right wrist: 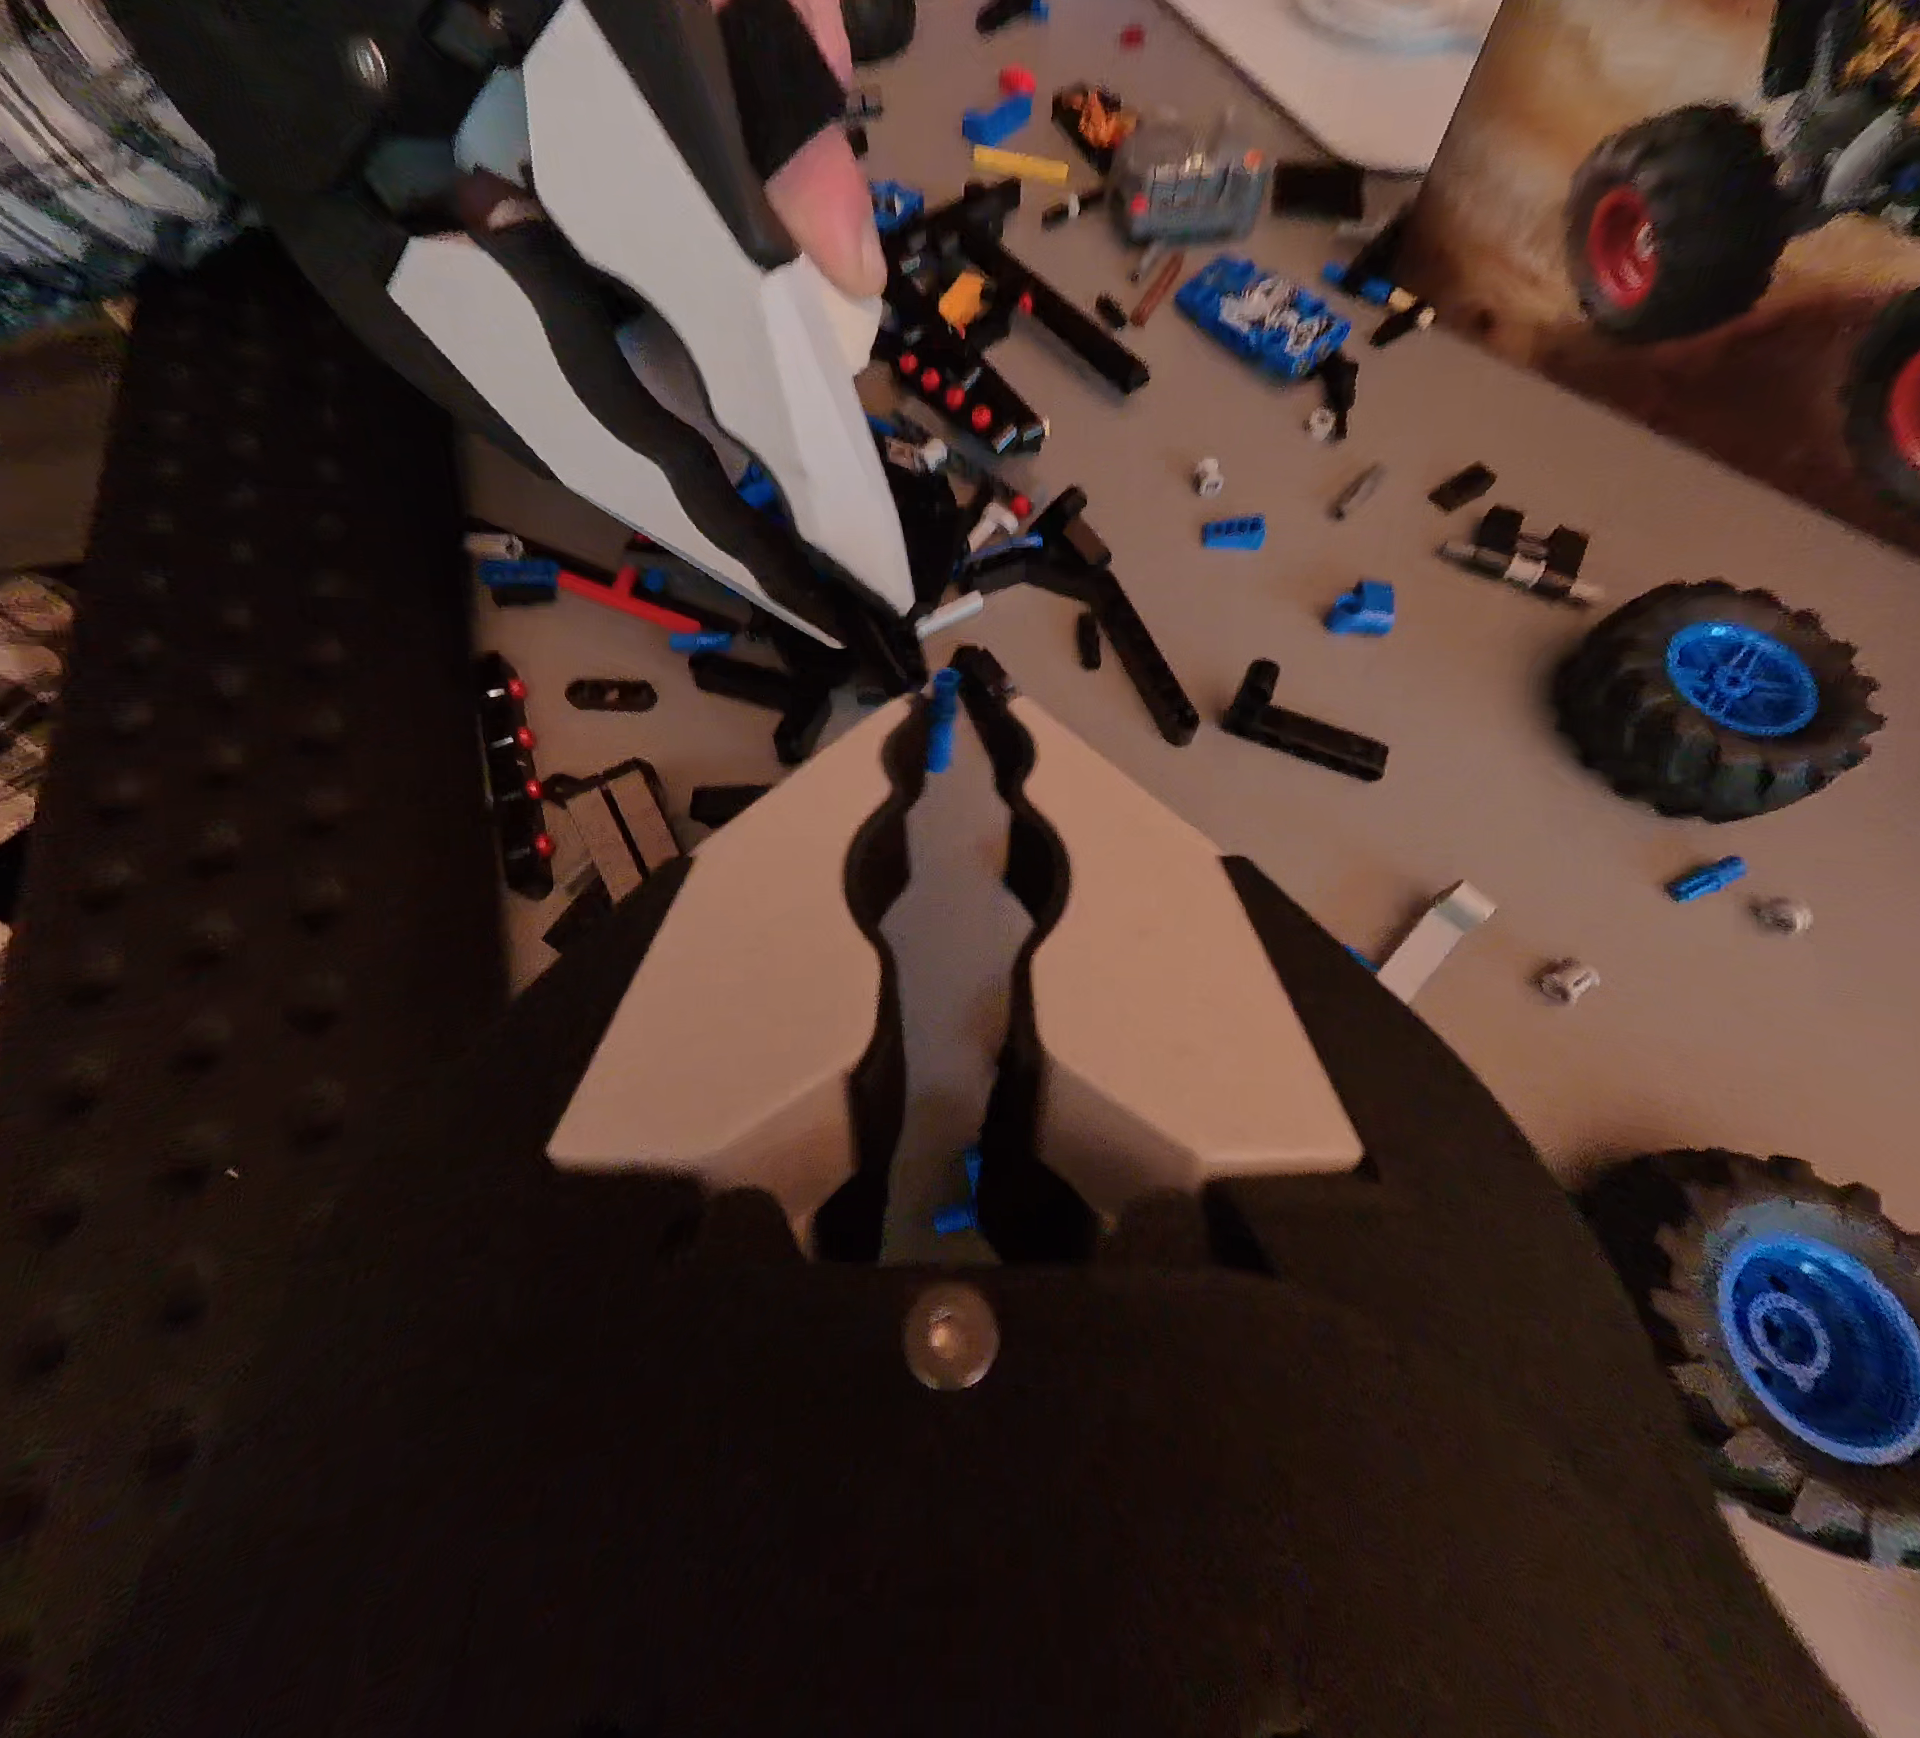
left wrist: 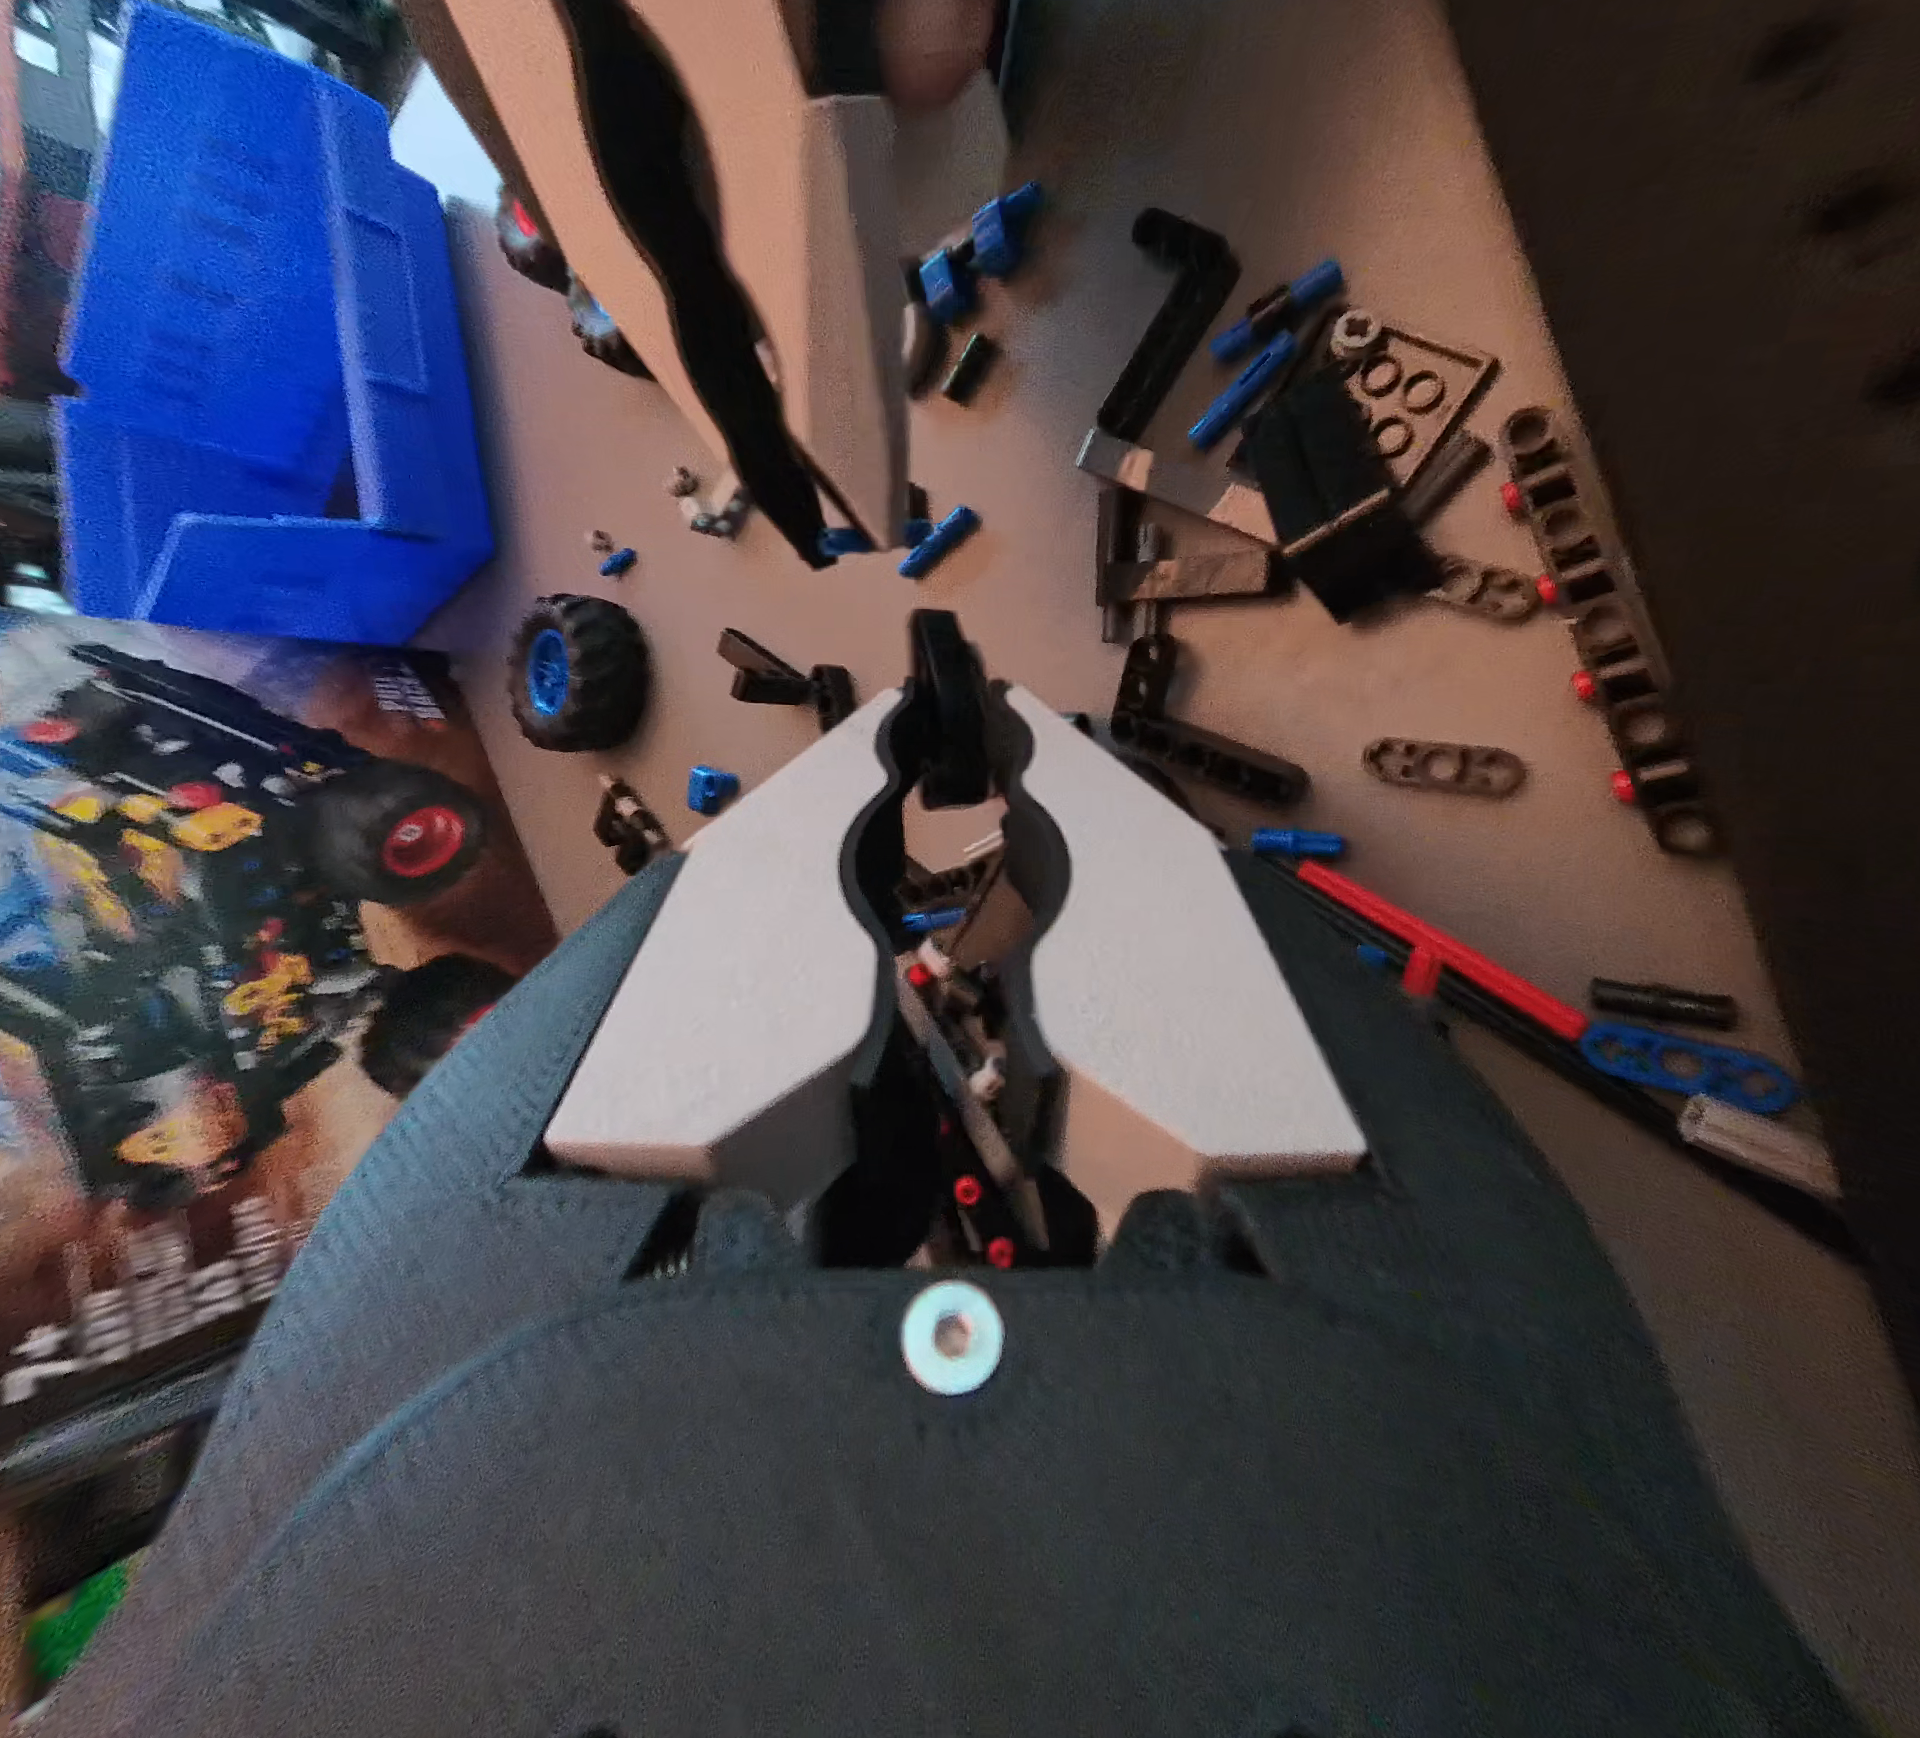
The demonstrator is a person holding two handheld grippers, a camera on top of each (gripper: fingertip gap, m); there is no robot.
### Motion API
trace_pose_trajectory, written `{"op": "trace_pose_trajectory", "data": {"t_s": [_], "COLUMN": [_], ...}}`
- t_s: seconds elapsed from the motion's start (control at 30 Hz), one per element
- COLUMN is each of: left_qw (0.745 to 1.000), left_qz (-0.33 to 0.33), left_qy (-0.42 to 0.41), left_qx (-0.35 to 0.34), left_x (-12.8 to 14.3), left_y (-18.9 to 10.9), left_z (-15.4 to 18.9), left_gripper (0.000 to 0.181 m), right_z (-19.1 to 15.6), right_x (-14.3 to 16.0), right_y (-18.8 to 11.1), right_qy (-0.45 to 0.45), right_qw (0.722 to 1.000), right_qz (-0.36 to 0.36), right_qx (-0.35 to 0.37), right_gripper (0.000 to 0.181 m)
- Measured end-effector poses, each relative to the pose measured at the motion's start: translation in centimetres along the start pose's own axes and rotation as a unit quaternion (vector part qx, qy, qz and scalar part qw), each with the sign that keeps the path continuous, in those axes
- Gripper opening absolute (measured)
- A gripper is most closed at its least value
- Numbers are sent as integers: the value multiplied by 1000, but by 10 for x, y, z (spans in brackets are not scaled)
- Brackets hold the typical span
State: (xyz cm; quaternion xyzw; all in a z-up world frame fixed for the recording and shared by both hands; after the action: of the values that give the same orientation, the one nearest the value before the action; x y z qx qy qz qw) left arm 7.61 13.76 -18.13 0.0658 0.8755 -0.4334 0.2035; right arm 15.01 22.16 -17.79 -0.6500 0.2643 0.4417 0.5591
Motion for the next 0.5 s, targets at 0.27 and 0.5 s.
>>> {"op": "trace_pose_trajectory", "data": {"t_s": [0.27, 0.5], "left_qw": [998, 995], "left_qz": [23, 1], "left_qy": [-59, -91], "left_qx": [3, -33], "left_x": [10, 35], "left_y": [-5, -25], "left_z": [-12, -30], "left_gripper": [32, 29], "right_z": [4, 27], "right_x": [-7, -21], "right_y": [-11, -71], "right_qy": [-32, 18], "right_qw": [998, 986], "right_qz": [15, 81], "right_qx": [44, 143], "right_gripper": [0, 11]}}
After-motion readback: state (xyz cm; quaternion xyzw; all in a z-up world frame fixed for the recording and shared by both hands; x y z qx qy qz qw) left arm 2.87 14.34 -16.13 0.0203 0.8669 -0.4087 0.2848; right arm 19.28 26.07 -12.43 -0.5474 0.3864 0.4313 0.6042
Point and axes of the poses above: each gripper's, where its closed fingertips meet, y out along the fingers, x out of its underside, z = x × y across the jaws, the point moved 6 cm from there along -y, back along the fingers, and after that the axes turned 5 degrees about x, right-handed, at the moved point
